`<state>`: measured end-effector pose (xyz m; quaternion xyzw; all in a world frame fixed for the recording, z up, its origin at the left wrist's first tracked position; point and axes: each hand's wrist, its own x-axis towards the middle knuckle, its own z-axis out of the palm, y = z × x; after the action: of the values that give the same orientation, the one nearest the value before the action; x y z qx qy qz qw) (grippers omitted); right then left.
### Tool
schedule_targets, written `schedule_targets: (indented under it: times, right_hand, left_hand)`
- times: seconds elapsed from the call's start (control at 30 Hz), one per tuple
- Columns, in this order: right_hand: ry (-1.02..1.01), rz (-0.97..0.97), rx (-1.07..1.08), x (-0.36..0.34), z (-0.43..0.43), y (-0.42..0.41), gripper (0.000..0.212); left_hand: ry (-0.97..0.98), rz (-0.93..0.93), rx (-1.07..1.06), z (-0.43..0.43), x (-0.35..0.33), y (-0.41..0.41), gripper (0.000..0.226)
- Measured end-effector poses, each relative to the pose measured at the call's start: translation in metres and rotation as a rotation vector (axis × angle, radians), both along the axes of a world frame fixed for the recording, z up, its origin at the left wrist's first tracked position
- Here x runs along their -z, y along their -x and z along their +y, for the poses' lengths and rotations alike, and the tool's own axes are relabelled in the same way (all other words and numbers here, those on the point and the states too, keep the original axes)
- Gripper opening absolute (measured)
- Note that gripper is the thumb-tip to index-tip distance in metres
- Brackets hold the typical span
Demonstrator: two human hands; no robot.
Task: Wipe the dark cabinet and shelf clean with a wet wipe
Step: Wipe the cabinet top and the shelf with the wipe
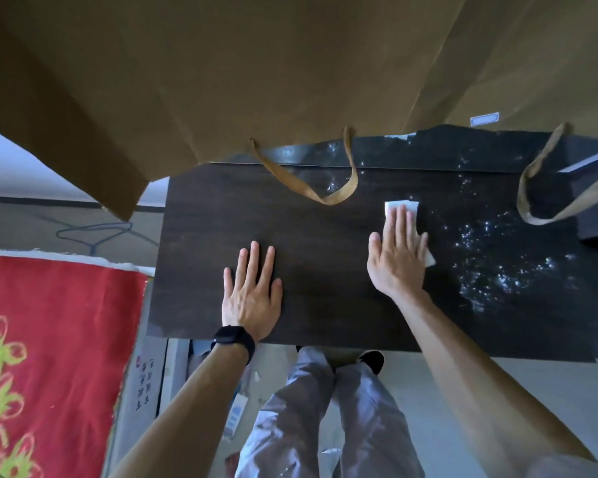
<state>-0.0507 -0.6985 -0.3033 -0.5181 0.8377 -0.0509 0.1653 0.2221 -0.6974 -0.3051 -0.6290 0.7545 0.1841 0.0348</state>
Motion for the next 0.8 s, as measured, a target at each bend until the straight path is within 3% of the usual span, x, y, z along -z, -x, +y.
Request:
schedule_targets:
  times: [0.07,0.17,0.23,0.4,0.57,0.67,0.73,0.8]
  right_hand:
    - [0.015,0.021,-0.100,-0.005,0.005,-0.021,0.063]
    - [0.065,0.010,-0.415,-0.001,-0.021,-0.073,0.063]
    - [0.078,-0.015,-0.463,-0.002,-0.061,-0.091,0.062]
    - [0.051,0.003,-0.335,-0.002,-0.097,-0.048,0.059]
    - [0.023,-0.001,0.087,0.000,-0.067,0.038,0.061]
    - [-0.020,-0.052,0.218,-0.005,-0.064,0.044,0.063]
    - [-0.021,-0.052,0.143,-0.007,-0.061,0.008,0.065]
    - [-0.013,-0.011,-0.140,-0.004,-0.052,-0.044,0.065]
  left_hand:
    - [0.002,0.014,-0.014,0.000,0.001,0.001,0.059]
    - [0.009,-0.001,-0.008,-0.002,0.001,0.001,0.060]
    - [0.032,-0.042,-0.004,-0.003,-0.001,0.002,0.060]
    - [0.063,-0.105,0.009,-0.014,-0.011,0.012,0.060]
    - [-0.017,-0.091,-0.049,-0.010,-0.015,0.026,0.065]
    - [-0.049,-0.071,-0.069,-0.008,-0.018,0.027,0.065]
    - [-0.060,-0.067,-0.063,-0.009,-0.019,0.024,0.064]
    - [-0.050,-0.071,-0.051,-0.009,-0.018,0.021,0.063]
